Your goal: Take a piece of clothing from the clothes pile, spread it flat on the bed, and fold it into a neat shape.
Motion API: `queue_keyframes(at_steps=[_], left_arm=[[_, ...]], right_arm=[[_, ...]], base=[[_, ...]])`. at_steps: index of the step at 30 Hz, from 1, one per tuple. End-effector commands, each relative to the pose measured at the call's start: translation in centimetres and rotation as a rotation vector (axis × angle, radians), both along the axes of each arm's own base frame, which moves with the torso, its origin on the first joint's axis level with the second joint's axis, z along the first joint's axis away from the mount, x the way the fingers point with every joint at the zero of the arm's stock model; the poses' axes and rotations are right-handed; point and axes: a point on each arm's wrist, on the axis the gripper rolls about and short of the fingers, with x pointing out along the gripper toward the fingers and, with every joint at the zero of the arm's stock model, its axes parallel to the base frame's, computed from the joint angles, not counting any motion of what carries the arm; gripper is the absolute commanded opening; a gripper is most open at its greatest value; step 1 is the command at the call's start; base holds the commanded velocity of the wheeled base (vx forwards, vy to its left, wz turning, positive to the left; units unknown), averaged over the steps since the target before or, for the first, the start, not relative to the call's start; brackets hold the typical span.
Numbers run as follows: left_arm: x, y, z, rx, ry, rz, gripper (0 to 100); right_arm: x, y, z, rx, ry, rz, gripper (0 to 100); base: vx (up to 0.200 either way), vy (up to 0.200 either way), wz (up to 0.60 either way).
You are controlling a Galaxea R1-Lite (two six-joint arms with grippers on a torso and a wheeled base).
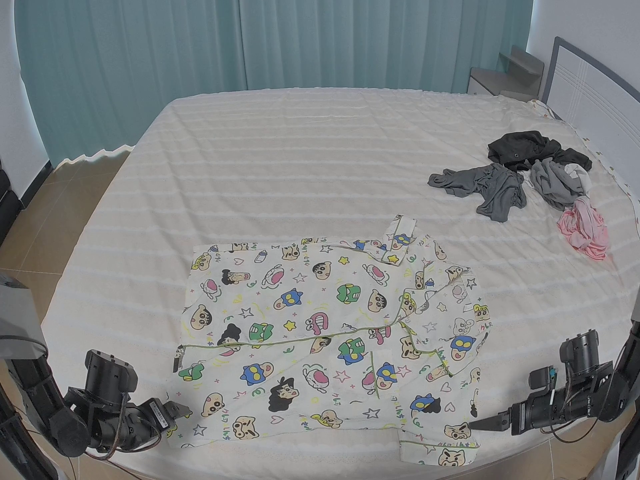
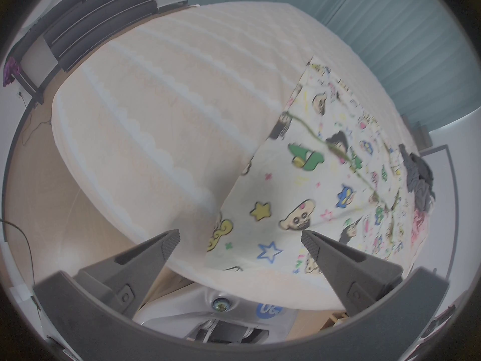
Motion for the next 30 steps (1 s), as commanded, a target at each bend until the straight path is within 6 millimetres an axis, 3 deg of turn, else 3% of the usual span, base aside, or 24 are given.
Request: queue_keyframes(at_steps=[1, 4, 9, 18, 24, 30], left_arm=[[0.6, 0.5, 3.7, -0.055, -0.234, 0.037, 100], [1.6, 0.4, 6.0, -0.084, -0.365, 0.043, 100], [3.2, 0.1, 8.1, -0.142, -0.472, 0.081, 100], [3.2, 0.0, 9.0, -0.261, -0.509, 0.148, 100], [2.0, 0.1, 10.3, -0.374, -0.540, 0.060, 100], [1.8, 0.2, 9.7, -0.365, -0.518, 0.065, 100]], right_arm=[[0.3, -0.1, 5.0, 0.108, -0.226, -0.087, 100], [2.4, 1.4, 8.2, 0.235, -0.287, -0.131, 100], [5.1, 3.9, 10.0, 0.326, -0.241, -0.169, 100], [8.3, 7.3, 9.1, 0.298, -0.217, -0.169, 100], [11.9, 9.6, 8.6, 0.321, -0.214, -0.258, 100], [14.3, 10.3, 8.5, 0.324, -0.216, -0.288, 100]], base=[[0.000, 0.000, 0.00], [0.000, 0.000, 0.00], [0.000, 0.000, 0.00], [0.000, 0.000, 0.00], [0.200, 0.000, 0.00], [0.200, 0.000, 0.00]])
